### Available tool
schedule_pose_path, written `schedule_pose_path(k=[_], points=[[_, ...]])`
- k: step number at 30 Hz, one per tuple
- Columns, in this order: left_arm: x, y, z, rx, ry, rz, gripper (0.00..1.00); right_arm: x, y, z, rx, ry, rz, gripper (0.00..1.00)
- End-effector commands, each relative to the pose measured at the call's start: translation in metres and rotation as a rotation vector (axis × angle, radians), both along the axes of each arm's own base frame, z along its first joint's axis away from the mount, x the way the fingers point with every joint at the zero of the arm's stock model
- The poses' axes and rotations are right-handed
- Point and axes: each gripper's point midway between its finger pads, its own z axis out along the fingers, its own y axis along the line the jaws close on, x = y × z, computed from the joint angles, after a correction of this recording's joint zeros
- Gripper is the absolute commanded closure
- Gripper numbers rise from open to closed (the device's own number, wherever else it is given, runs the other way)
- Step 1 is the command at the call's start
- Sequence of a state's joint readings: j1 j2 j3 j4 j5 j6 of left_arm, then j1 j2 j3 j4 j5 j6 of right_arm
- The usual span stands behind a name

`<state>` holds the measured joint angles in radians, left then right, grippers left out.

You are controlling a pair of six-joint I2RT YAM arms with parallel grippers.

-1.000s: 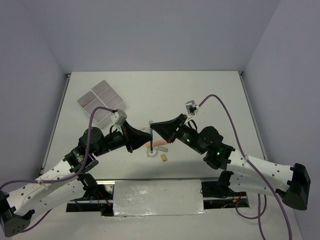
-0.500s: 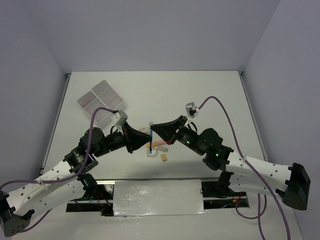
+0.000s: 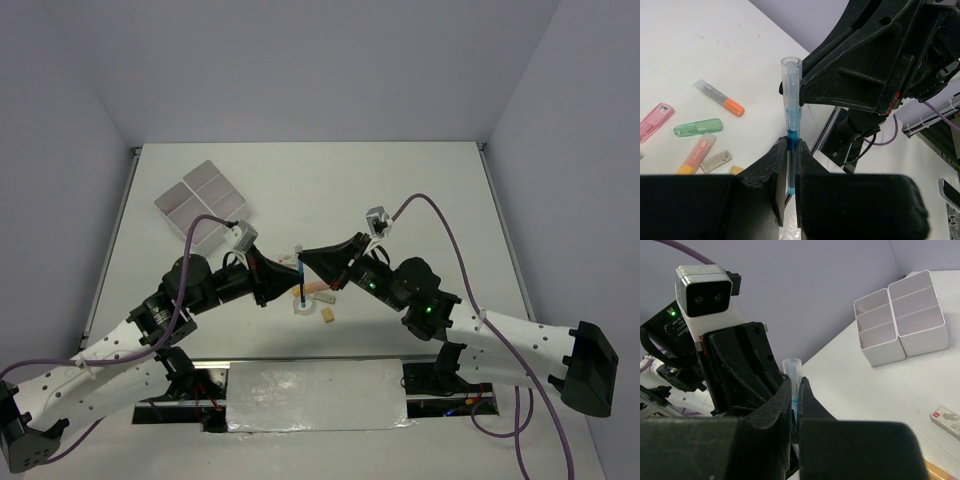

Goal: Sort the stationery into containers
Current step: Close the pen cap on the pen.

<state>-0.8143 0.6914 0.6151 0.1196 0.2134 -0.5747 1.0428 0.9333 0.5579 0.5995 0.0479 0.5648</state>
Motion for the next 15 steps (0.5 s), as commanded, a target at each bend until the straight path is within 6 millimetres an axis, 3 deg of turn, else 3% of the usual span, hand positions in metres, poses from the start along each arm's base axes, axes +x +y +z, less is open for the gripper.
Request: schedule_pose_path(k=[1, 15], points=[[0.015, 0.021, 0.106, -0.256, -0.272, 0.138, 1.0, -0.035, 0.016, -0.072, -0.195, 0.12, 0.184, 1.0], [0.016, 0.031, 0.115, -0.259, -0.3, 0.178, 1.0, -0.038, 0.017, -0.092, -0.22, 0.162, 0.198, 1.0]])
